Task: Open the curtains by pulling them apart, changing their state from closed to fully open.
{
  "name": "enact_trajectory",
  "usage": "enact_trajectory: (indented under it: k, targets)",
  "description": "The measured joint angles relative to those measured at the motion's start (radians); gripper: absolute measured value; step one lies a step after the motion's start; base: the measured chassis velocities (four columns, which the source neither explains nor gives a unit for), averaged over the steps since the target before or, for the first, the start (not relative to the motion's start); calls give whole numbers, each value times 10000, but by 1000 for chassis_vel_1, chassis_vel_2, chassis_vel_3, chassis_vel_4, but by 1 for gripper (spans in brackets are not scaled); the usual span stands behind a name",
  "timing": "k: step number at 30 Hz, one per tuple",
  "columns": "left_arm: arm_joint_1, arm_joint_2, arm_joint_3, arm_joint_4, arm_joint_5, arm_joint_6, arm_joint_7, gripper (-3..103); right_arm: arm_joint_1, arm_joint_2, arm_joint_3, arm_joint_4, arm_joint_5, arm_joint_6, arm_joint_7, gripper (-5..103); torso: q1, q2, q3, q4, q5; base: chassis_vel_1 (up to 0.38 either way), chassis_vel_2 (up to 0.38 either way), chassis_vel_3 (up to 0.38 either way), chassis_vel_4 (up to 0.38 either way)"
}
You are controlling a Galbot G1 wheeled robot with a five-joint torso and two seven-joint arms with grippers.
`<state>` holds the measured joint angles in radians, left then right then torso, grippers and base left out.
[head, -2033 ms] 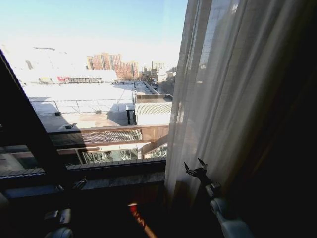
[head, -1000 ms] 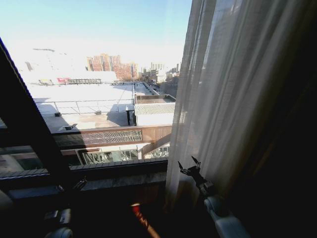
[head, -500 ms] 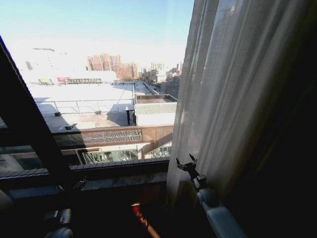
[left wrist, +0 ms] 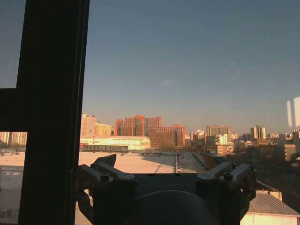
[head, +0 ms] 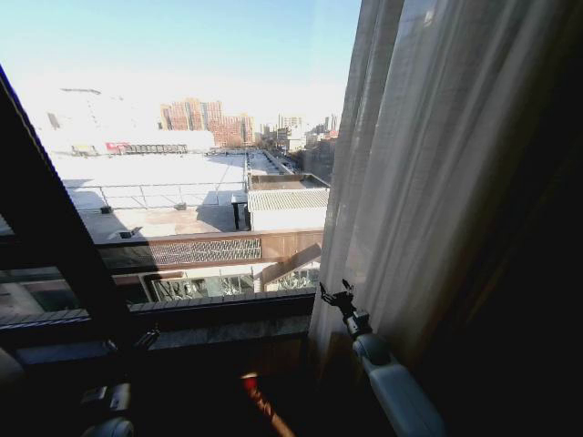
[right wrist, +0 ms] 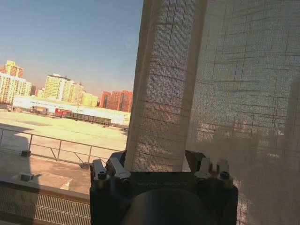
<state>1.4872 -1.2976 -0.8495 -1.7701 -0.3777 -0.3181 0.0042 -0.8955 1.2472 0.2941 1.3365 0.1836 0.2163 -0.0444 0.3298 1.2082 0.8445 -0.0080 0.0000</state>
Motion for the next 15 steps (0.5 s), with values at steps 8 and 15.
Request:
enact_trajectory:
  k: [8,15]
  targets:
    - [0,0,0,0,0,0,0,100,-1,12,-23,0,-17,64,-26,52,-1,0,-1,-1,0,0,0,0,0]
    - [0,0,0,0,0,0,0,100,-145,12,47,111,608,104,-397,20,-1,0,-1,0,0,0,0,0,0]
